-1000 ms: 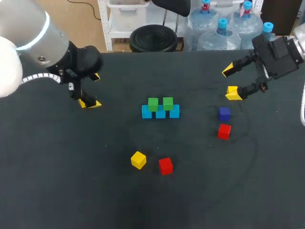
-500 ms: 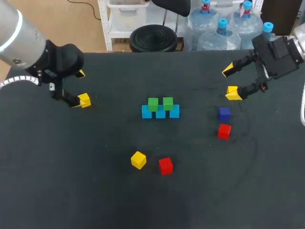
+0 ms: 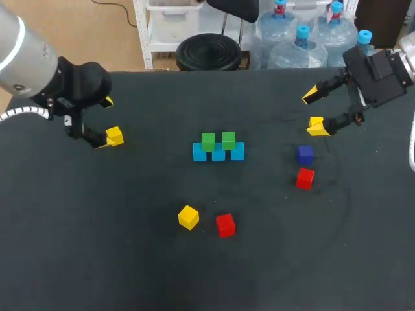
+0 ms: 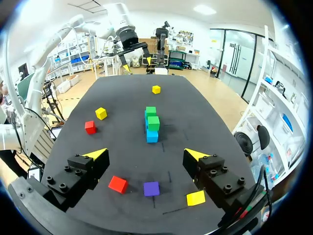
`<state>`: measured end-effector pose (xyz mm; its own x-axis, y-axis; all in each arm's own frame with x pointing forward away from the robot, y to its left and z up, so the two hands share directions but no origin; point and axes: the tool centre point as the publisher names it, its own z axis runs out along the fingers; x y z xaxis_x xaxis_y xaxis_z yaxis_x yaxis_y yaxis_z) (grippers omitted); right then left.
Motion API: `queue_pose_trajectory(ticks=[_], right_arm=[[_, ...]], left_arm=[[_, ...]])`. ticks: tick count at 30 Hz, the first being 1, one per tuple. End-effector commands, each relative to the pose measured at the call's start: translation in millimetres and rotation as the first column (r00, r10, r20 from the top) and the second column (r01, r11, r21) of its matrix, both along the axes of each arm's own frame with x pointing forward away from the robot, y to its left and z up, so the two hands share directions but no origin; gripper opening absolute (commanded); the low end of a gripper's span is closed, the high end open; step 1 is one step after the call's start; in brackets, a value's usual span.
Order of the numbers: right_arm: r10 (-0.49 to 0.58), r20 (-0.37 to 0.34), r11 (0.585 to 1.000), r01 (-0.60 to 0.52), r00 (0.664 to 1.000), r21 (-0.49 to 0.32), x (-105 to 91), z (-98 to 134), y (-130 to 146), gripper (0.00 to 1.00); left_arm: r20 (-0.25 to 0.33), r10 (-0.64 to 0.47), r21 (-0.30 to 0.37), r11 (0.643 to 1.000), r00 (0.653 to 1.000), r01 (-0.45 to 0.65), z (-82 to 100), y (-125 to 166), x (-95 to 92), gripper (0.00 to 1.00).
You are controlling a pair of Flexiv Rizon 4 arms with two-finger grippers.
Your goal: Place the blue cubes, place green cubes on the blue cubes, place the yellow cubes on the green cubes, then place the red cubes on the yellow cubes, and place purple cube on the red cubes.
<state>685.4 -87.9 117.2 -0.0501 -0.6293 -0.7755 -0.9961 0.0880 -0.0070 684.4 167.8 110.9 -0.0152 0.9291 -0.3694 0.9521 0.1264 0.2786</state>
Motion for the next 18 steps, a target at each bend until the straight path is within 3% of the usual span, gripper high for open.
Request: queue_pose_trajectory(ticks=[1,4,11,18], right_arm=[[0.000,0.001,1.000,0.000,1.000,0.002,0.2,-1,0,1.00],[0.000,0.001,1.000,0.000,1.000,0.002,0.2,-1,0,1.00],[0.000,0.001,1.000,0.000,1.000,0.002,0.2,-1,0,1.00],[0.000,0.001,1.000,0.000,1.000,0.002,0.2,-1,0,1.00]], left_arm=[[-0.014,0.079,-0.008,0.997,0.997,-0.079,-12.7,14,4.8,1.00],[-0.016,0.144,0.020,0.989,0.989,-0.144,-23.7,20,10.0,1.00],[0.012,0.299,-0.064,0.953,0.954,-0.297,-41.8,27,19.8,1.00],[0.025,0.323,-0.100,0.943,0.946,-0.319,-60.6,26,30.9,1.00]])
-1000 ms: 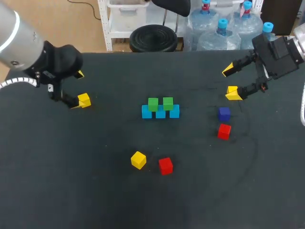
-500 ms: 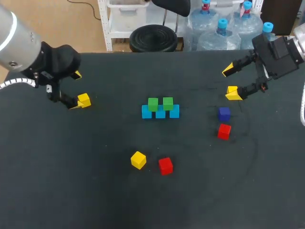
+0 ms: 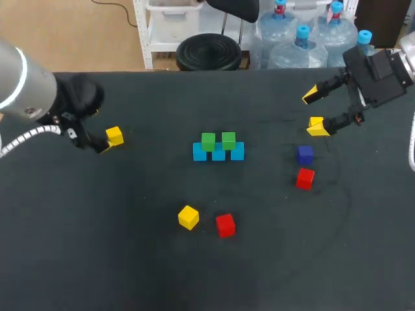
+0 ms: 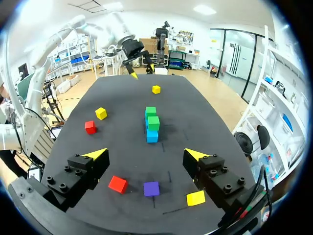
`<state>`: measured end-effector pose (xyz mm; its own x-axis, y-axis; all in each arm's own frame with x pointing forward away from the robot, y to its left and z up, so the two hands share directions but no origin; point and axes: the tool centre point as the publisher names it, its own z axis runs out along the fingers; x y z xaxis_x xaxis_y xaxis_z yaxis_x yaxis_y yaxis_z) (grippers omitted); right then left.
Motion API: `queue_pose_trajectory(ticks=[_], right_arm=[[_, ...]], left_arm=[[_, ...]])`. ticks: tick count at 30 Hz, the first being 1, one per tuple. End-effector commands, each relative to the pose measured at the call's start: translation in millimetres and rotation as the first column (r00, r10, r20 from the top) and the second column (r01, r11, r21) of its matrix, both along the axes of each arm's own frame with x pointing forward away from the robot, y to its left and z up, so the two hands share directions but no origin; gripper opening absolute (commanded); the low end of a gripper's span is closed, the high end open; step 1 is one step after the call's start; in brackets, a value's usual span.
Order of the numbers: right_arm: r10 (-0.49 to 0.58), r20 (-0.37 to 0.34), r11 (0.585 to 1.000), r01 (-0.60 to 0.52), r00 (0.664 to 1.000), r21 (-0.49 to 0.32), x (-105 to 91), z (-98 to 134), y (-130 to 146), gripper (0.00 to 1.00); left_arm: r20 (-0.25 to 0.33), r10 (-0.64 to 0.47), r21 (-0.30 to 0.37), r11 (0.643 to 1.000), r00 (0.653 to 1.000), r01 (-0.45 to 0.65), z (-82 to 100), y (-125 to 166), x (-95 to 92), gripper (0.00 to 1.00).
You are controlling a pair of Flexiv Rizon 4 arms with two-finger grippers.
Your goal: Place the blue cubes, place green cubes on the blue cubes, place the yellow cubes on the green cubes, then place the red cubes on the yellow cubes, and place purple cube on the red cubes.
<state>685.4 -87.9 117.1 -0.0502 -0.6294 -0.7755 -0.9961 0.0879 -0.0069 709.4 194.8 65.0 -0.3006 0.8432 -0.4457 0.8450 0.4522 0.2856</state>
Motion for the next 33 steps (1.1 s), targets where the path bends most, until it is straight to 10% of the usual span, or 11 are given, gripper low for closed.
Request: queue_pose_trajectory(ticks=[1,33], right_arm=[[0.000,0.001,1.000,0.000,1.000,0.002,0.2,-1,0,1.00],[0.000,0.001,1.000,0.000,1.000,0.002,0.2,-1,0,1.00]], left_arm=[[0.012,-0.009,-0.014,1.000,1.000,0.009,-17.3,0,7.9,1.00],[-0.016,0.005,-0.051,0.999,1.000,-0.006,-54.4,15,58.7,1.00]])
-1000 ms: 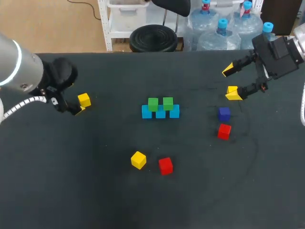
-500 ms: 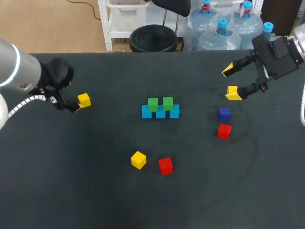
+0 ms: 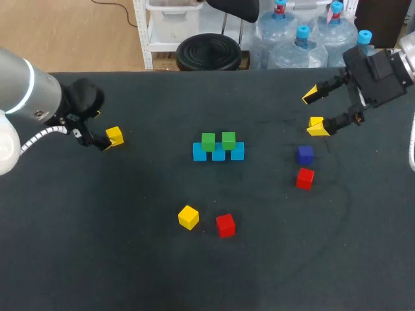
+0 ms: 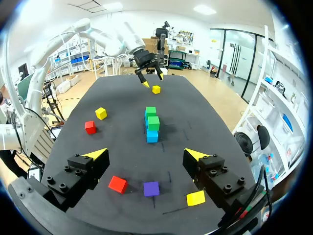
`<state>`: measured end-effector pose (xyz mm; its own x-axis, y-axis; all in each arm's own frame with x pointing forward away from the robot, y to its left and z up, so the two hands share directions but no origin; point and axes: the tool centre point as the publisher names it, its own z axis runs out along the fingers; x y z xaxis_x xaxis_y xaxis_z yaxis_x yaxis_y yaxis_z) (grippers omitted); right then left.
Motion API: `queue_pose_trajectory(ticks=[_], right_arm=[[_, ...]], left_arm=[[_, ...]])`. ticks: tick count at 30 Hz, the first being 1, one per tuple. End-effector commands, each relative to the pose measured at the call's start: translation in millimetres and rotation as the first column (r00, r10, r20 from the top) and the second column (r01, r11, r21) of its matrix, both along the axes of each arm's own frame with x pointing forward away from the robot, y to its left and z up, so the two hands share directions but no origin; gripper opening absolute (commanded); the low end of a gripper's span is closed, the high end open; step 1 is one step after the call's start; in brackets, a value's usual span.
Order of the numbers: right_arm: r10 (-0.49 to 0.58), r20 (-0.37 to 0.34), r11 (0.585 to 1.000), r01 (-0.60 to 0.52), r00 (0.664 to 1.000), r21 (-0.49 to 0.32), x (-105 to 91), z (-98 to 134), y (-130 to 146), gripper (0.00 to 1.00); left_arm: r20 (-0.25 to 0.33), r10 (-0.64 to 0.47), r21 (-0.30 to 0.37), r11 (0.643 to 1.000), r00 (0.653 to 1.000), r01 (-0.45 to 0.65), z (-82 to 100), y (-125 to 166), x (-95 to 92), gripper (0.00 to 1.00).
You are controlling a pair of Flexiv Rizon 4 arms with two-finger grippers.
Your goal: Place the blue cubes, place green cubes on the blue cubes, place the yellow cubes on the green cubes, then place the red cubes on the yellow cubes, and place purple cube on the red cubes.
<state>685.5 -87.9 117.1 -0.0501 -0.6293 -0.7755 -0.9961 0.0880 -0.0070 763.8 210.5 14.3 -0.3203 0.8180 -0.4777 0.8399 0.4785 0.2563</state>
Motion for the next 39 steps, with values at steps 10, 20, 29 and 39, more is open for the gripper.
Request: queue_pose_trajectory(ticks=[10,20,29,39], right_arm=[[0.000,0.001,1.000,0.000,1.000,0.002,0.2,-1,0,1.00],[0.000,0.001,1.000,0.000,1.000,0.002,0.2,-1,0,1.00],[0.000,0.001,1.000,0.000,1.000,0.002,0.2,-1,0,1.00],[0.000,0.001,1.000,0.000,1.000,0.002,0.2,-1,0,1.00]], left_arm=[[-0.028,-0.024,-0.046,0.999,0.999,0.023,-17.0,-1,1.6,0.77],[-0.039,-0.038,-0.055,0.998,0.999,0.036,-22.7,-4,7.1,0.59],[-0.041,-0.064,-0.060,0.996,0.997,0.062,-24.1,-11,11.1,0.55],[-0.054,-0.063,-0.062,0.996,0.997,0.060,-25.3,-14,9.7,0.07]])
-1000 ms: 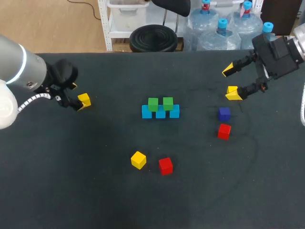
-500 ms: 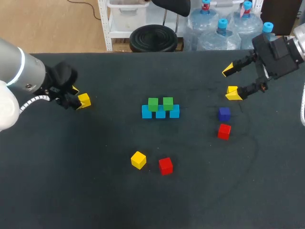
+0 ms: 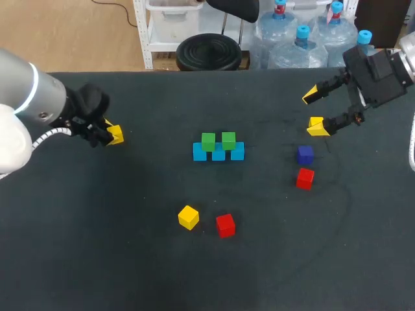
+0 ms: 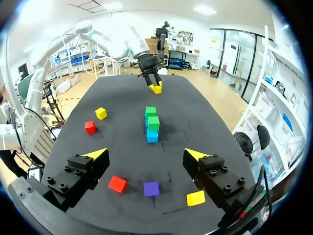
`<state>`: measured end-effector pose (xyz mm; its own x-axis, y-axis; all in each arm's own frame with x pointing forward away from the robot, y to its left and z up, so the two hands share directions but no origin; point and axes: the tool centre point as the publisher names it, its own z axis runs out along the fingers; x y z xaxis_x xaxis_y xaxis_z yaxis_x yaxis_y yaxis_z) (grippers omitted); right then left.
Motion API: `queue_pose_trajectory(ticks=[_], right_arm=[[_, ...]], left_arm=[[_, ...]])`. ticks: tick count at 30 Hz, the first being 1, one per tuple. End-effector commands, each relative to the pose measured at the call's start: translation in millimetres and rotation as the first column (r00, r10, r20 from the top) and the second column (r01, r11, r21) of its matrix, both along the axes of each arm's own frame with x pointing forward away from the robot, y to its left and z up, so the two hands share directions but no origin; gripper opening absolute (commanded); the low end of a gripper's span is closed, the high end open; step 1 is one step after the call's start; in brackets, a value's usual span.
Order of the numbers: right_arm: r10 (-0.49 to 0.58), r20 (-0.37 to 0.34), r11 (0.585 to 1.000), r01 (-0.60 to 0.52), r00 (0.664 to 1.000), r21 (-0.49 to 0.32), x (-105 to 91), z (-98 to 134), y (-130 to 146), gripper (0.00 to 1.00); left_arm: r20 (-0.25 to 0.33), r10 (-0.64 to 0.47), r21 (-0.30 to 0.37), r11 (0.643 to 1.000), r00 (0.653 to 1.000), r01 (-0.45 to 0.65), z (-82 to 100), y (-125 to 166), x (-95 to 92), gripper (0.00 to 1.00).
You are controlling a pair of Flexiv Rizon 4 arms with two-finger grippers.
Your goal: Place the blue cubes, place green cubes on the blue cubes, place the yellow cubes on the green cubes, then place the red cubes on the yellow cubes, and place purple cube on the red cubes.
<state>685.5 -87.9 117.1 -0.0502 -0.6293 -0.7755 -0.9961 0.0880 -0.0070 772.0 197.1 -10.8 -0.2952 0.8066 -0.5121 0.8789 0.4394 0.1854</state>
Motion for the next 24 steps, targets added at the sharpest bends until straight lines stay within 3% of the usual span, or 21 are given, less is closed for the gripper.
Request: queue_pose_trajectory(ticks=[1,9,19,24], right_arm=[[0.000,0.001,1.000,0.000,1.000,0.002,0.2,-1,0,1.00],[0.000,0.001,1.000,0.000,1.000,0.002,0.2,-1,0,1.00],[0.000,0.001,1.000,0.000,1.000,0.002,0.2,-1,0,1.00],[0.000,0.001,1.000,0.000,1.000,0.002,0.2,-1,0,1.00]], left_arm=[[-0.007,0.001,0.000,1.000,1.000,-0.001,1.1,-1,-0.5,0.00],[0.009,-0.001,-0.031,1.000,1.000,0.001,25.5,-7,-20.5,0.00],[-0.032,-0.066,-0.128,0.990,0.997,0.062,86.1,-22,-57.5,0.00],[-0.069,-0.126,-0.211,0.971,0.990,0.109,119.5,-35,-72.9,0.00]])
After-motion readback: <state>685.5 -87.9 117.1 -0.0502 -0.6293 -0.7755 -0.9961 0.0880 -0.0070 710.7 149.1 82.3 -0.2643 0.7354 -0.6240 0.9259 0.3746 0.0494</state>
